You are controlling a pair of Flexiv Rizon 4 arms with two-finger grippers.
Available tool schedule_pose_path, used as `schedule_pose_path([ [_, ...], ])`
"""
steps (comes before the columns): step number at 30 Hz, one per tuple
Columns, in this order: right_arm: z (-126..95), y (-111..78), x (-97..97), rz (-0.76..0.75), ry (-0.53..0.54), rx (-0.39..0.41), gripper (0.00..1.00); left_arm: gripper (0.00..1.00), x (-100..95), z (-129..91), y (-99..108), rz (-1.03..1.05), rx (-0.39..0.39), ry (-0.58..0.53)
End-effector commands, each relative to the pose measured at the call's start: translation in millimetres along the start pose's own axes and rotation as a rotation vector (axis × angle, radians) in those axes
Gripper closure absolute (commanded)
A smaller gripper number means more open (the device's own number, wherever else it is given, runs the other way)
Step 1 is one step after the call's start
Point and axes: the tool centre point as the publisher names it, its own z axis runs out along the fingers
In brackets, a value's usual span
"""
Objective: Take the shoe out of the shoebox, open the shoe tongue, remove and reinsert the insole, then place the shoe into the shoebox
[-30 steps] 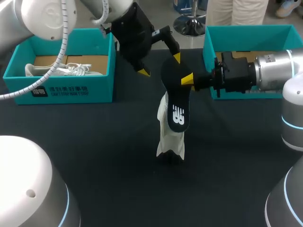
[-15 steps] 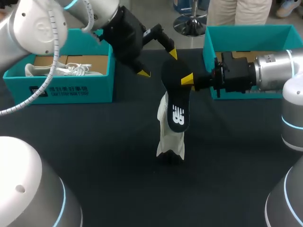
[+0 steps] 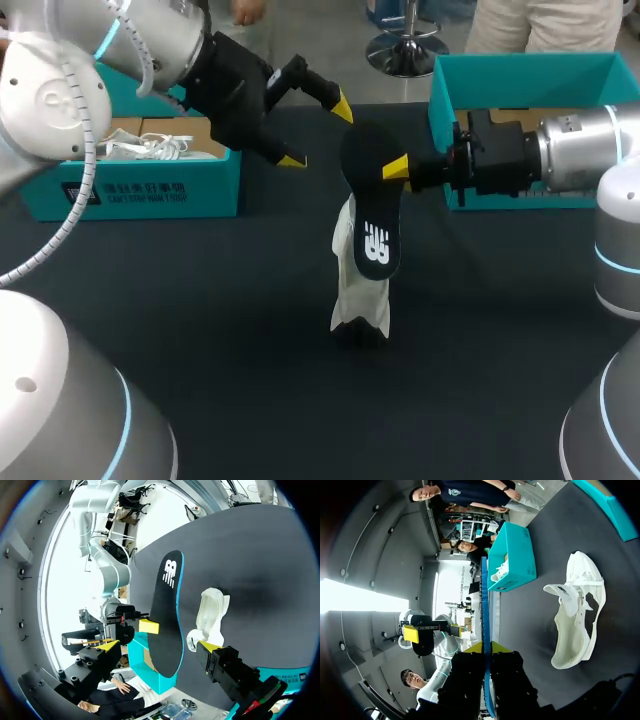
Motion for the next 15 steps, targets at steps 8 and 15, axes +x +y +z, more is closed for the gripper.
schedule_pose_path([
  [8,0.9,-0.3,0.3,0.000,-0.004,0.000,1.00,0.00,2.5,0.3,-1.7,0.002,-0.003,-0.012],
  [15,0.9,-0.3,0.3,0.000,-0.004,0.000,1.00,0.00,16.5,5.2,-1.7,-0.090,-0.007,-0.236],
])
